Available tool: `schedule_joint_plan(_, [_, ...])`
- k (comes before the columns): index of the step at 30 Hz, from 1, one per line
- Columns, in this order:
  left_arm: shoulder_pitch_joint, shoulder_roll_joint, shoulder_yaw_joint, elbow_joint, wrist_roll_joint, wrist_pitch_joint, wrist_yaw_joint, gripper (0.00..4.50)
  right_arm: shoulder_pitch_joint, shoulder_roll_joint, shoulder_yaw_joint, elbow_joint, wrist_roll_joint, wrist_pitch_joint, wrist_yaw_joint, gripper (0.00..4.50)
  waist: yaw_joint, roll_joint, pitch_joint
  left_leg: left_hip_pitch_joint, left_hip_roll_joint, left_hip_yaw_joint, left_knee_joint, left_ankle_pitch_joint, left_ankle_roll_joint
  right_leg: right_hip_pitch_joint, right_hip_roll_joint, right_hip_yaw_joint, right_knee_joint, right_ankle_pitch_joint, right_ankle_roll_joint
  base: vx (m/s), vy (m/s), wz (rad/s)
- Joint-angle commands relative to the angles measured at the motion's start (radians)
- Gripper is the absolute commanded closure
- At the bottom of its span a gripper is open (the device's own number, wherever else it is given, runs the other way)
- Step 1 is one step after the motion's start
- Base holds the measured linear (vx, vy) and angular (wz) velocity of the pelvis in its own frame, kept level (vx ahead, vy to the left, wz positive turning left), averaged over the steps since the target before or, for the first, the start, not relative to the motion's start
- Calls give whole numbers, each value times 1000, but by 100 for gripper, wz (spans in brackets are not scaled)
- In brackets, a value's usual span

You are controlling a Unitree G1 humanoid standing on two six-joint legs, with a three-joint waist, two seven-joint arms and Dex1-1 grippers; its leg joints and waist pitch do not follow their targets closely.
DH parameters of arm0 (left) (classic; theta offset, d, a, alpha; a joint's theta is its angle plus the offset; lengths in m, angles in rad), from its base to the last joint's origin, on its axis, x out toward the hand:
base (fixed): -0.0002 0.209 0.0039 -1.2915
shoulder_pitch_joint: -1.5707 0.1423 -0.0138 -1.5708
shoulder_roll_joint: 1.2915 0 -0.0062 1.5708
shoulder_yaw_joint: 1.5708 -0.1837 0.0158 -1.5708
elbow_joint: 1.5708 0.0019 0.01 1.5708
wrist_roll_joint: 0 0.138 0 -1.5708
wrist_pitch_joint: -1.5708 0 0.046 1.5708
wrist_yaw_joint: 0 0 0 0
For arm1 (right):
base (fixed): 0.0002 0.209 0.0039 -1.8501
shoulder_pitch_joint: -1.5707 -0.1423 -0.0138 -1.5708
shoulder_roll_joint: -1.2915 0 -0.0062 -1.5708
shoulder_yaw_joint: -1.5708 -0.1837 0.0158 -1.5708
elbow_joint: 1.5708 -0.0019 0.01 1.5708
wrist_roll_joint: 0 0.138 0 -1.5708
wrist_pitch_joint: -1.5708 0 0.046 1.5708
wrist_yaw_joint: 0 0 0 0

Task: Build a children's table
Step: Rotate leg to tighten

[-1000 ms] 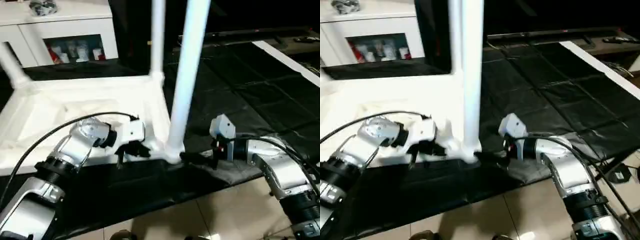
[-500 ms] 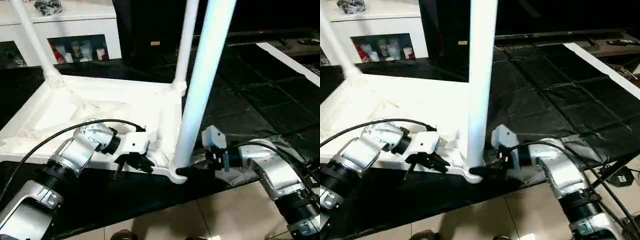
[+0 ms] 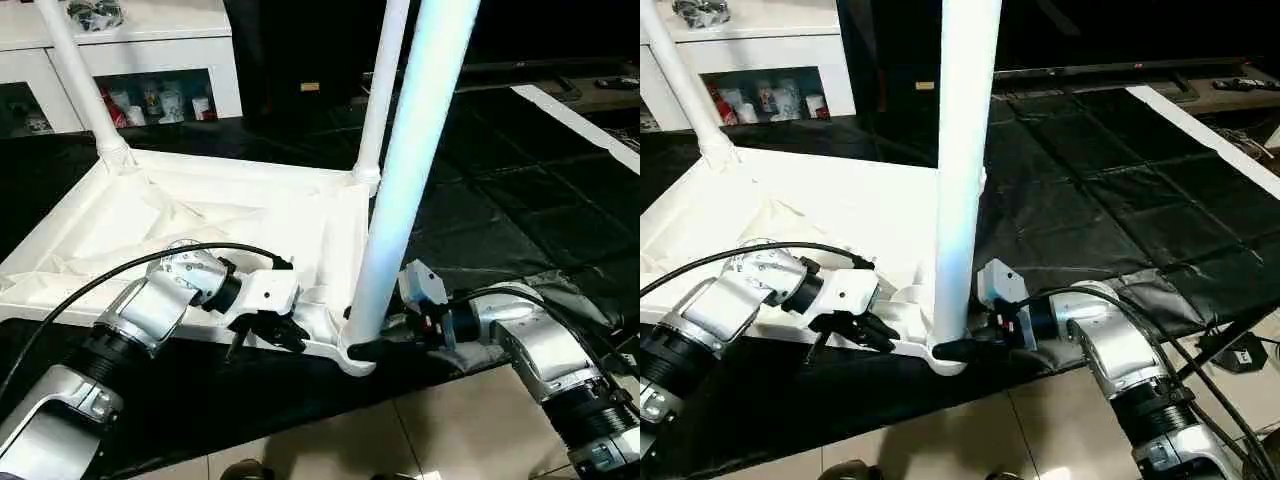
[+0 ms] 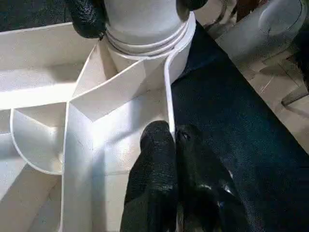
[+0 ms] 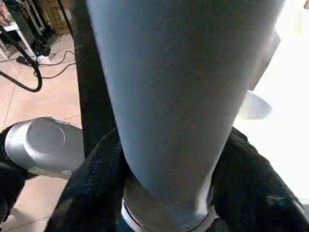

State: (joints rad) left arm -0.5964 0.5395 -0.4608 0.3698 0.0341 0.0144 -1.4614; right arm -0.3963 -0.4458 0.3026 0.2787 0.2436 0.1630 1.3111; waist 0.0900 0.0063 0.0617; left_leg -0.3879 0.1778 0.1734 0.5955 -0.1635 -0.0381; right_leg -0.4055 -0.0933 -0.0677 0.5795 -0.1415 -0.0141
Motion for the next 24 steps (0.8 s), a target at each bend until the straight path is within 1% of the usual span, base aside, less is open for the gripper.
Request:
schedule_joint_plan(1, [-7,-3,-21,-45,-8,-27,-41,450,-6,-4,-6,4,5,7,13,218,-8,-3,-73,30,52,-12,-83,-337,-1,37,-54,39,-61,-385,-181,0,0,0])
schedule_joint_plan(2, [-7,-3,-21,-45,-8,-27,-41,450,-6,-4,-6,4,5,7,13,230,-8,-3,-73,30,52,-11,-83,-338,-1,37,-54,39,-62,-387,-181,0,0,0])
schedule_joint_plan(3, [-8,-3,-21,-43,-8,-27,-41,450,-5,-4,-6,4,7,9,15,230,-8,-1,-73,30,51,-12,-83,-341,-2,38,-54,39,-61,-390,-180,0,0,0])
schedule_joint_plan(6, [-10,-3,-20,-39,-9,-25,-42,450,-4,-3,-6,4,9,12,15,237,-8,-1,-72,32,51,-13,-83,-354,-6,37,-54,38,-63,-406,-177,0,0,0])
schedule_joint_plan(10, [-11,-4,-20,-34,-8,-22,-41,450,0,1,-8,2,13,17,13,239,-8,-1,-73,32,51,-13,-83,-353,-6,37,-54,38,-63,-400,-177,0,0,0])
schedule_joint_plan(12, [-11,-5,-19,-33,-9,-20,-41,450,1,3,-8,1,13,18,11,239,-7,2,-73,32,51,-13,-83,-357,-8,37,-54,38,-63,-400,-178,0,0,0])
schedule_joint_plan(13, [-11,-6,-18,-32,-11,-17,-40,450,2,5,-9,0,13,19,9,239,-8,1,-73,32,51,-13,-83,-358,-8,37,-53,38,-63,-398,-178,0,0,0])
schedule_joint_plan(15, [-13,-9,-16,-29,-13,-10,-39,450,2,8,-10,-1,14,20,4,239,-8,4,-73,32,51,-14,-84,-363,-11,38,-52,38,-62,-387,-182,0,0,0])
schedule_joint_plan(19, [-17,-14,-12,-20,-14,4,-31,450,2,17,-12,-1,11,21,-12,239,-9,6,-72,33,51,-14,-85,-379,-15,37,-51,37,-63,-390,-184,0,0,0])
schedule_joint_plan(20, [-25,-22,-6,-7,-6,28,-6,450,0,29,-16,7,4,27,-42,239,-10,7,-72,33,51,-15,-85,-385,-18,37,-52,37,-63,-396,-183,0,0,0])
schedule_joint_plan(22, [-41,-43,12,17,1,78,46,450,-14,59,-24,42,-34,28,-135,239,-12,8,-68,33,49,-14,-85,-397,-23,33,-53,37,-66,-416,-182,0,0,0])
schedule_joint_plan(23, [-45,-51,22,21,-4,91,60,450,-19,70,-27,57,-48,26,-167,239,-15,7,-66,33,45,-17,-85,-413,-31,35,-53,35,-70,-454,-170,0,0,0])
schedule_joint_plan(24, [-50,-64,36,25,-14,109,80,450,-28,84,-30,75,-64,32,-212,240,-19,6,-65,34,43,-21,-85,-429,-38,35,-55,31,-76,-505,-150,0,0,0])
